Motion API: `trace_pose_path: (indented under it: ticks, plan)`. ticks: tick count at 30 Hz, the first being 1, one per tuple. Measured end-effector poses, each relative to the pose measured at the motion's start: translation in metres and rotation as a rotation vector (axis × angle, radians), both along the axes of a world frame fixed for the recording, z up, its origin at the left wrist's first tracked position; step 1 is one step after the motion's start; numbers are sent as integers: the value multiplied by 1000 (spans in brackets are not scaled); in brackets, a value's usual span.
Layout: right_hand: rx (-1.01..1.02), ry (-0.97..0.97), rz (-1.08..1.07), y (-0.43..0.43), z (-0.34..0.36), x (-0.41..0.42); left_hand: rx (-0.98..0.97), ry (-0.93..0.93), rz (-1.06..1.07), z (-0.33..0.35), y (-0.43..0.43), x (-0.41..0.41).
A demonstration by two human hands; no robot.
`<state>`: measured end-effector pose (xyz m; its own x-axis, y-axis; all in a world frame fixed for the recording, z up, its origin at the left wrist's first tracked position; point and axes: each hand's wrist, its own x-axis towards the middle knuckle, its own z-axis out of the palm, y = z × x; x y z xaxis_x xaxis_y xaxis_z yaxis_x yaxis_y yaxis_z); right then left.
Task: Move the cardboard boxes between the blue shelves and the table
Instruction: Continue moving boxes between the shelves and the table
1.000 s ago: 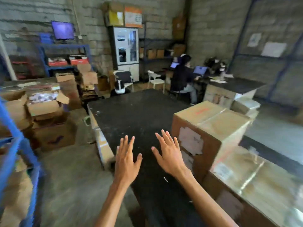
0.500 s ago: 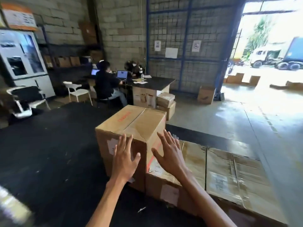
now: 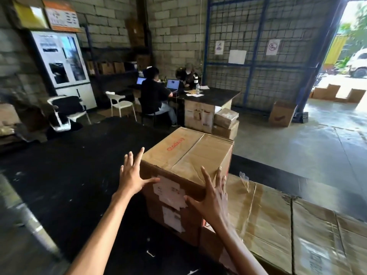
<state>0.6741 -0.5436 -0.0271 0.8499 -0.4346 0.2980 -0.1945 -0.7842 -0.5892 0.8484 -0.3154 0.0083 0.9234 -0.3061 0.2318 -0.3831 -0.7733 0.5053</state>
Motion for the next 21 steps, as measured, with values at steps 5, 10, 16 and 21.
trace_pose_path:
  ticks: [5, 10, 16, 21]
  plan:
    - [-16, -111, -20, -7, -16, 14, -89, 154, -143, -7, -1, 31]
    - [-5, -158, 53, -40, -19, 2, -197, 115, -141, -14, -12, 7]
    - [233, -207, 206, -117, -20, -32, -315, 3, -192, -38, -34, -62]
    - [511, -241, 213, -119, -35, -40, -694, 262, -137, -56, -52, -63]
